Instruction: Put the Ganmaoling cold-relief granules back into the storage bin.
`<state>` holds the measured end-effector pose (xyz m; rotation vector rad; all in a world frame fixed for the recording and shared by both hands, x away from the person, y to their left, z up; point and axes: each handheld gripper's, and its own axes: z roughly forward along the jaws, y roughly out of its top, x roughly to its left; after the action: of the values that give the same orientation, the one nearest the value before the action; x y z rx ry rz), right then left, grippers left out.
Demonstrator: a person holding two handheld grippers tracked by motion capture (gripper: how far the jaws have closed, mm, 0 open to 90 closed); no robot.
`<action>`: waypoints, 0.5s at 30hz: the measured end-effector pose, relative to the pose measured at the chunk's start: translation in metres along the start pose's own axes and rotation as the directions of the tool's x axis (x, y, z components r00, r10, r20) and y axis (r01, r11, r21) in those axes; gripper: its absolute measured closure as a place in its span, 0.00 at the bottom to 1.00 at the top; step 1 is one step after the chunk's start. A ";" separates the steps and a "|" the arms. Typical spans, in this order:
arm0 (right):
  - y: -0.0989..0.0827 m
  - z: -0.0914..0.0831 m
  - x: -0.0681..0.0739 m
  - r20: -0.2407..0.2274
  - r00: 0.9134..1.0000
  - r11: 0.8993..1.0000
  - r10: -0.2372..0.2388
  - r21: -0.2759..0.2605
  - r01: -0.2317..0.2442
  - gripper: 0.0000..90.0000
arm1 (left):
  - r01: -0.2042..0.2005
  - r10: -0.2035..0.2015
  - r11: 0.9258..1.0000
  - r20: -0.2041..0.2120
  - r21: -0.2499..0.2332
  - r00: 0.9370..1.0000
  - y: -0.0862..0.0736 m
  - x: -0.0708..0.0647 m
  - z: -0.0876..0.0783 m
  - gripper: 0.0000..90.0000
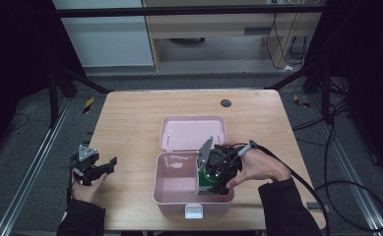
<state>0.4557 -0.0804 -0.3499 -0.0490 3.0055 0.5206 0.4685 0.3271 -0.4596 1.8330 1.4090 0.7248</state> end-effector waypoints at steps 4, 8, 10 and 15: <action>-0.003 0.004 0.000 -0.006 1.000 1.000 0.001 0.001 -0.001 0.18 | -0.001 0.001 1.000 0.000 0.001 1.000 0.000 0.000 0.000 0.30; -0.003 0.008 0.000 -0.011 1.000 1.000 0.002 0.001 -0.002 0.18 | 0.000 0.000 1.000 0.000 0.001 1.000 0.000 0.000 0.000 0.30; -0.004 0.011 -0.001 -0.012 1.000 1.000 0.008 0.012 -0.008 0.18 | 0.000 0.000 1.000 0.000 0.001 1.000 0.000 0.000 0.000 0.30; -0.007 0.017 -0.001 -0.022 0.999 1.000 0.024 0.016 -0.024 0.18 | -0.002 0.002 1.000 0.000 0.002 1.000 0.000 0.000 0.001 0.30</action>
<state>0.4584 -0.0814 -0.3685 -0.0180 3.0347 0.5011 0.4688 0.3267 -0.4600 1.8361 1.4088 0.7244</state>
